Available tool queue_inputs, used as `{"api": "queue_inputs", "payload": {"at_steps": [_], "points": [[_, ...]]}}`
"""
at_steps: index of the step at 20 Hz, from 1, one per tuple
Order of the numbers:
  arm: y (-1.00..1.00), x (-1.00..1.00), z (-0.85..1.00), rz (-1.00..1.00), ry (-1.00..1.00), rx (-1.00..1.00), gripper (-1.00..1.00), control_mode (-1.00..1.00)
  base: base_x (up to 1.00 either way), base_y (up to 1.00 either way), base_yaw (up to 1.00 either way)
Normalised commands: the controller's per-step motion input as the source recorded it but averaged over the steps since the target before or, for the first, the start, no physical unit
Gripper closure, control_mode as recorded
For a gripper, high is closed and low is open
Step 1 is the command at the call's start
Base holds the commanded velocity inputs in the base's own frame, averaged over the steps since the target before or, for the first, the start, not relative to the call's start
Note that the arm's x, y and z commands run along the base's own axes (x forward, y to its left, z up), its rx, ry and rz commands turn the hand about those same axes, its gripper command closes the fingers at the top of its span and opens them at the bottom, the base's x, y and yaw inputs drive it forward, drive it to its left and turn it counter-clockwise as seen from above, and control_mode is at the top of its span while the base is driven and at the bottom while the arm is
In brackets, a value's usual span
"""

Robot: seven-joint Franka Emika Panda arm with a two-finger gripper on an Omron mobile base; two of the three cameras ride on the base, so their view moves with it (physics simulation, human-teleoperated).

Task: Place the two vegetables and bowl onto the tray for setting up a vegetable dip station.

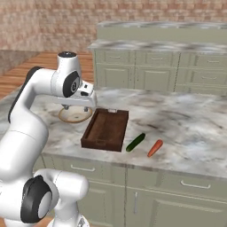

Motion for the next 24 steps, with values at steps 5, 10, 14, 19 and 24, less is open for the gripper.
{"api": "queue_inputs", "payload": {"at_steps": [5,10,14,19,24], "points": [[0.0,0.0,0.0,0.0,0.0,0.0,-1.0,1.0,0.39,-0.18,0.0],[0.0,0.0,0.0,0.0,0.0,0.0,-1.0,1.0,0.44,-0.18,0.0],[0.0,0.0,0.0,0.0,0.0,0.0,-1.0,1.0,0.36,-0.17,0.0],[0.0,0.0,0.0,0.0,0.0,0.0,-1.0,1.0,0.33,-0.16,0.0],[0.0,0.0,0.0,0.0,0.0,0.0,-1.0,1.0,0.14,-0.13,0.0]]}}
